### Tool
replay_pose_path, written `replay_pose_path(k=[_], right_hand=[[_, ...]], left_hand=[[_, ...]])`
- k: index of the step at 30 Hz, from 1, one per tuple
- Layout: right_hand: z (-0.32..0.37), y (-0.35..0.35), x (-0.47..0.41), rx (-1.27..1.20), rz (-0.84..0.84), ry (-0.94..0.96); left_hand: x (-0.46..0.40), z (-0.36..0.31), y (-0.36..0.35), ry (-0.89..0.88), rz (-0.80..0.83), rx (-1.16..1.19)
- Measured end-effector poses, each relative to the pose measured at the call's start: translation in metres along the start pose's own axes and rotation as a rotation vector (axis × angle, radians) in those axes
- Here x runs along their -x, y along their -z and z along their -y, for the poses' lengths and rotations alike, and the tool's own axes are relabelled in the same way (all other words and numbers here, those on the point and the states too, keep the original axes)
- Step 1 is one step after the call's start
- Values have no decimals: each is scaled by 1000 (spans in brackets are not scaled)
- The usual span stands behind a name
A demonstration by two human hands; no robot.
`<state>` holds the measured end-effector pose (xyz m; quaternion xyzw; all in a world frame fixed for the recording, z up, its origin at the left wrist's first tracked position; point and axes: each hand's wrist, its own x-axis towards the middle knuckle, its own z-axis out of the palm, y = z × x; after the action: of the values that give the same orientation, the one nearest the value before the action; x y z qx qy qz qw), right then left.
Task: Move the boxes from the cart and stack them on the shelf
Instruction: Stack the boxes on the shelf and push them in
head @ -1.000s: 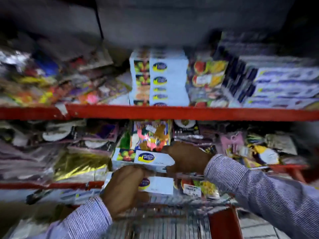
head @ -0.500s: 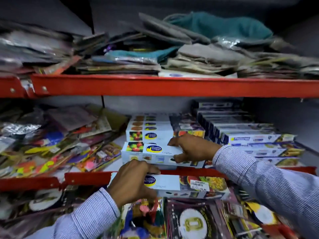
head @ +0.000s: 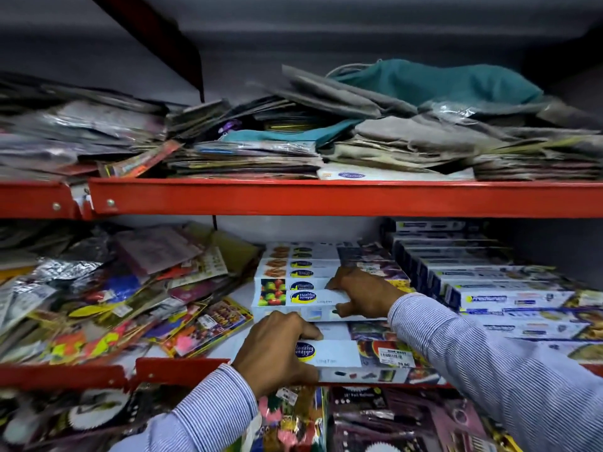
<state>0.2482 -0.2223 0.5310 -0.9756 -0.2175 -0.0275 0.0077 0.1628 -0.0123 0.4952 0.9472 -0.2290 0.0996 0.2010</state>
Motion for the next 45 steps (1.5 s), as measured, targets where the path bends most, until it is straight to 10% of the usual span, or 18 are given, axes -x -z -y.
replay_pose_path(k=[45], right_hand=[[-26,-43,48,-261,-177,47]], left_hand=[[-33,28,-50,-109,-223,-100]])
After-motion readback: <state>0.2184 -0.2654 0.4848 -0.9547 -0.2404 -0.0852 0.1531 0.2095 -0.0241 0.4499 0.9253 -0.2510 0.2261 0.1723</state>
